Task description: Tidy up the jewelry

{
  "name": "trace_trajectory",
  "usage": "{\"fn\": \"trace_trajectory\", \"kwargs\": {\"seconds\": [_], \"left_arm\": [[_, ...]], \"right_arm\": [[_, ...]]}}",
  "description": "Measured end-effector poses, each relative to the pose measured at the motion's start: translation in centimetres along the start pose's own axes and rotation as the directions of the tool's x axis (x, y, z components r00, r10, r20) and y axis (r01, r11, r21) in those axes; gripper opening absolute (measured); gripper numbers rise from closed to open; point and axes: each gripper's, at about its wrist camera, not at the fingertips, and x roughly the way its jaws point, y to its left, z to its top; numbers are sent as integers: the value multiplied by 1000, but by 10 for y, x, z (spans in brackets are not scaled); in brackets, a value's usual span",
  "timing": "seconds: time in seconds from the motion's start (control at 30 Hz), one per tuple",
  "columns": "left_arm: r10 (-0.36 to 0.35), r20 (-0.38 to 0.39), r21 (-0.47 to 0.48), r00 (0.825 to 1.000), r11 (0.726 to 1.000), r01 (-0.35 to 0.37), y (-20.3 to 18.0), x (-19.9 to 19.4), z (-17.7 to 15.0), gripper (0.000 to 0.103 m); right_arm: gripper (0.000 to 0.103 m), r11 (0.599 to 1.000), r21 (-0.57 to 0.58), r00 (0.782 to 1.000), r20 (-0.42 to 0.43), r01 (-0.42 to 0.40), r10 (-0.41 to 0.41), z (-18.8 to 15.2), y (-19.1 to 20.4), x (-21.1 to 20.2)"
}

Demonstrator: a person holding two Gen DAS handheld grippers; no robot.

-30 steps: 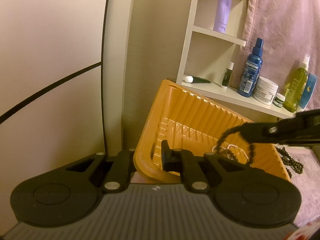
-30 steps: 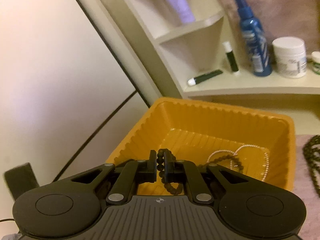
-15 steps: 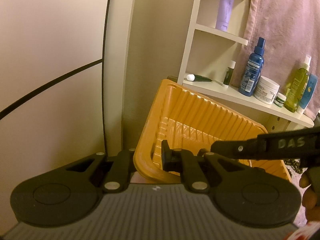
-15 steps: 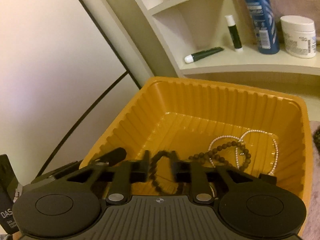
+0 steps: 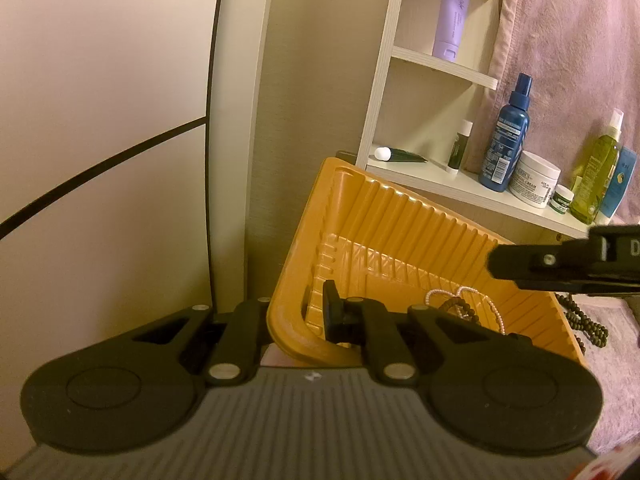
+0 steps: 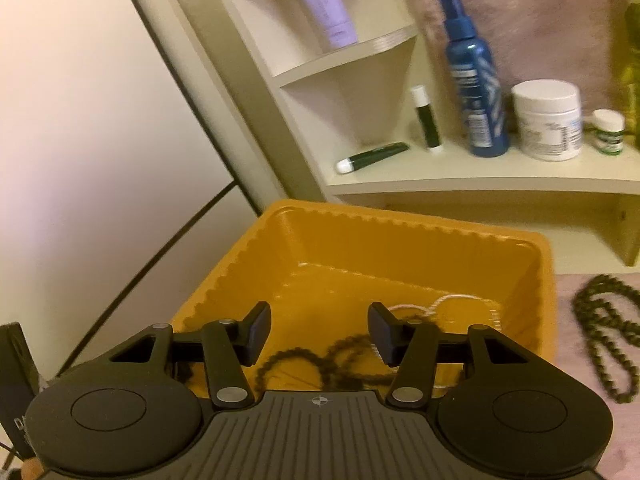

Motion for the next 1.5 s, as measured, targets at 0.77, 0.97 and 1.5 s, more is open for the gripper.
{"fn": "trace_trajectory", "kwargs": {"seconds": [0.77,0.97,1.5], "left_arm": [[4,3,8,1000,1000,-5,0,-3,-1,10],[8,3,13,1000,1000,-8,0,-6,-1,10],[11,-5,12,1000,1000,-11,2,-5,-1,11]], "right_arm": [[54,956,65,958,-36,286,-284,-34,-84,-83],[55,938,72,940,-43,340,-337,-41,-111,-94],[75,930,-3,930,11,368,-368,-30,-169,-86]]}}
